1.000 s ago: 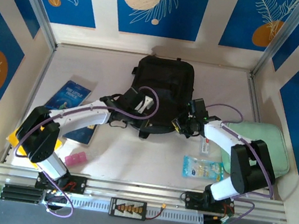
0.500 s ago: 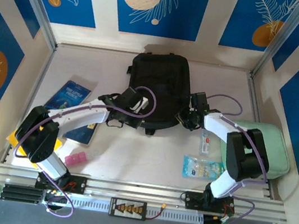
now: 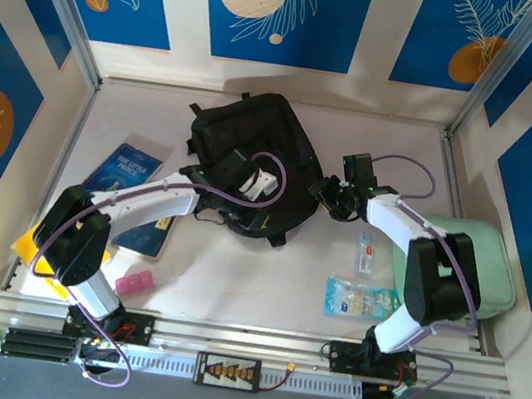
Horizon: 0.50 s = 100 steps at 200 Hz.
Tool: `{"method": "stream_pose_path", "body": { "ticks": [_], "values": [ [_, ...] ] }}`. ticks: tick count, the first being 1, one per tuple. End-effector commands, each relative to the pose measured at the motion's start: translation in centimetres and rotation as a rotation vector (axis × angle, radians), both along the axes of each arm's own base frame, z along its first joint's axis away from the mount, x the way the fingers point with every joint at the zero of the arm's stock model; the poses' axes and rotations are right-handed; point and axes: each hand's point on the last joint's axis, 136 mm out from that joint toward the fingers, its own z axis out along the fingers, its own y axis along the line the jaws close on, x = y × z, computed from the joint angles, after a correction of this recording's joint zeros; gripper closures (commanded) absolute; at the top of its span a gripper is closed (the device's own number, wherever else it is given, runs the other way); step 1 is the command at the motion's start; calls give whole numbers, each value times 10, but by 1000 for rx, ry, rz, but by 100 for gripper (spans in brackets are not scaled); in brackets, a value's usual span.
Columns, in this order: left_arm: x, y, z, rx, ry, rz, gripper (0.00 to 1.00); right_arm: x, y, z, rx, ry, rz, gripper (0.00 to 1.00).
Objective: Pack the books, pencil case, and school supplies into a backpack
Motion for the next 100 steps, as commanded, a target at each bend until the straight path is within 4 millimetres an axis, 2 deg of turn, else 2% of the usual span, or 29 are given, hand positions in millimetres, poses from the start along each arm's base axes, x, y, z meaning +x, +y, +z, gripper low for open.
{"method": "stream_pose_path", "body": {
  "ticks": [1,21,41,69,100],
  "values": [
    [3,-5,15,-30,-44,-29,100,-43,1,4,-14,110,-47,40],
    [6,-7,19,-56,-77,-26,100,-65,10,9,28,152,-65,32],
    [9,-7,22,-74,-101,-10,100,-75,22,15,120,171,-76,29],
    [10,-5,19,-88,-109,21,100,-73,38,12,205,173,-106,26],
    [6,-2,15,-76,-95,20,100,-62,56,7,242,180,-67,24]
  ]
}}
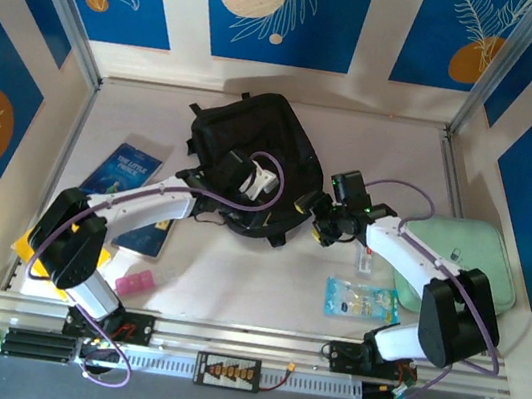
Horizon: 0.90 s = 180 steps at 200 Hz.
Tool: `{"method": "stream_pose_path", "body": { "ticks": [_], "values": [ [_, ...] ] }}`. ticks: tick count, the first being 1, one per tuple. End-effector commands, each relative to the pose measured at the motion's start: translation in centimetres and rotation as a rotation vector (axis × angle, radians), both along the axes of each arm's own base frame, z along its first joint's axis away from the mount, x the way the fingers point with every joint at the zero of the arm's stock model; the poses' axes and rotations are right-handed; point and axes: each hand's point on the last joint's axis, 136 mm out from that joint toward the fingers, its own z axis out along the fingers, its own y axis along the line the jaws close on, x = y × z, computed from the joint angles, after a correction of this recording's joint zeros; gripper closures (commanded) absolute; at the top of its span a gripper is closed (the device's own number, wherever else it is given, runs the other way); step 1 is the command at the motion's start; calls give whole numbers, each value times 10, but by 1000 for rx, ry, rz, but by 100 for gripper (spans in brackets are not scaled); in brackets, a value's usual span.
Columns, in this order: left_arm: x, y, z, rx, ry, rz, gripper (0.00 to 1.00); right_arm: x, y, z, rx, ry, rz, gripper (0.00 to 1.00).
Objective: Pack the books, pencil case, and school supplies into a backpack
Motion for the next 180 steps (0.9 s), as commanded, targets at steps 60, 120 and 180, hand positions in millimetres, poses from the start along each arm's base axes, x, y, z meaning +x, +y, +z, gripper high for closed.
{"method": "stream_pose_path", "body": {
  "ticks": [60,120,180],
  "values": [
    [3,16,5,29,-36,77,100,26,31,-17,77,36,-8,33],
    [3,44,-10,134,-5,165,100,33,19,-19,-22,-11,-18,74],
    [-22,91,-16,259,73,228,100,37,2,-13,-114,-55,-50,85]
  ]
}}
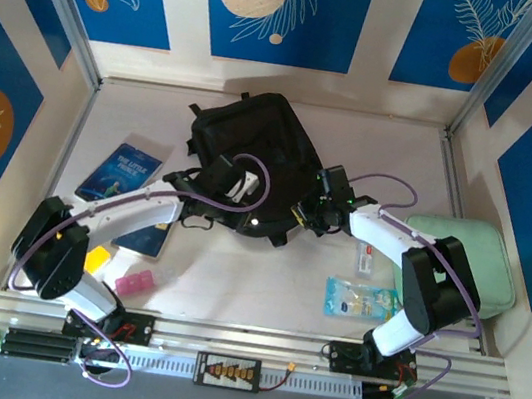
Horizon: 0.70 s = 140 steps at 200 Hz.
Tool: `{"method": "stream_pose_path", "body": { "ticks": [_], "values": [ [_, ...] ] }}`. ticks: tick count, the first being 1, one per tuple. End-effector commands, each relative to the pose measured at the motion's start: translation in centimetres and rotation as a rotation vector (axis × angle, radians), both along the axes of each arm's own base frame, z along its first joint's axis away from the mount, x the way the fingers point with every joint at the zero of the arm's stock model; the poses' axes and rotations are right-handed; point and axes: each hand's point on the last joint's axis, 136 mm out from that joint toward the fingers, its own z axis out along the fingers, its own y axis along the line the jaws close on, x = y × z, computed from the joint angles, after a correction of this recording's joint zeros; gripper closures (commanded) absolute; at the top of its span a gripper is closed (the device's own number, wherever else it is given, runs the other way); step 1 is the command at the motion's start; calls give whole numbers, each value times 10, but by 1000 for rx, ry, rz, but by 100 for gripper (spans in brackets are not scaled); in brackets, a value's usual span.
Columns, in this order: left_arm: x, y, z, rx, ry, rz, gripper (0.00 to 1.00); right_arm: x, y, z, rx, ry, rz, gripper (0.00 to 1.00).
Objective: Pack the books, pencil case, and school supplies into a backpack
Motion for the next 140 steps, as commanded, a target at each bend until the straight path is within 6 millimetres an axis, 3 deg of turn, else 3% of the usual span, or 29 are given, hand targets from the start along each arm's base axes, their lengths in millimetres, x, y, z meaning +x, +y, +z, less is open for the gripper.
{"method": "stream_pose_path", "body": {
  "ticks": [1,31,140],
  "values": [
    [-18,33,-7,81,73,61,100,7,-12,13,-65,-48,-28,85],
    [-20,56,-19,165,68,88,100,4,-17,8,-97,-51,-39,86],
    [33,100,-52,317,73,171,100,-16,-41,-3,-184,-22,-56,87]
  ]
}}
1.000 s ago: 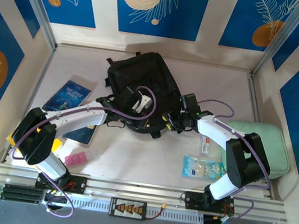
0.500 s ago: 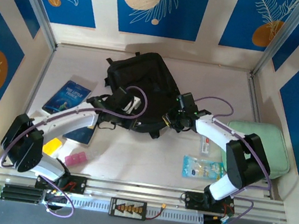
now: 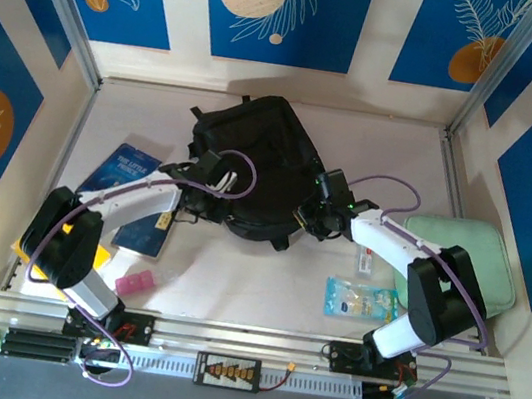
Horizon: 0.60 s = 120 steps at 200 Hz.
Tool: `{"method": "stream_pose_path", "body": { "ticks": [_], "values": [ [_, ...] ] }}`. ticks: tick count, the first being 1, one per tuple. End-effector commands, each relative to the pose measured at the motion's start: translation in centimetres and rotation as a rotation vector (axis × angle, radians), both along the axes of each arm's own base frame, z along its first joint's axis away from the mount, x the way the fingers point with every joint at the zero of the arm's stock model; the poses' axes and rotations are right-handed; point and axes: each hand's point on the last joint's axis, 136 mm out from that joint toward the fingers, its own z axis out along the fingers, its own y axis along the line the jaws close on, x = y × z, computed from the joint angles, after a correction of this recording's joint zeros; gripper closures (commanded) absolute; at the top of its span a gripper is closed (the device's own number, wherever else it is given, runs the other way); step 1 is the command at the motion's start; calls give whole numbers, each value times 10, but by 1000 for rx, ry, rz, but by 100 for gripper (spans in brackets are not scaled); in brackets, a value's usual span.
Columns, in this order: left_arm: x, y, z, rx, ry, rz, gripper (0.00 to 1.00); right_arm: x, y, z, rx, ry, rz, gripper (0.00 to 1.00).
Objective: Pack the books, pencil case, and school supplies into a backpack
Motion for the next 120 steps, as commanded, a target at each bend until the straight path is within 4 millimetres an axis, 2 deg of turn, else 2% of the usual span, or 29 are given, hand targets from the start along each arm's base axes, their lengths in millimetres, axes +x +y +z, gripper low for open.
{"method": "stream_pose_path", "body": {
  "ticks": [1,49,76,120],
  "values": [
    [8,37,-8,133,11,46,100,-3,-34,-6,-128,-5,-59,87],
    [62,53,1,184,-67,116,100,-10,-31,-8,-115,6,-37,87],
    [86,58,-4,187,-70,142,100,-18,-33,-10,-106,37,-52,87],
    [114,28,-7,66,-79,142,100,-30,-25,-8,-60,25,-59,86]
  ]
}}
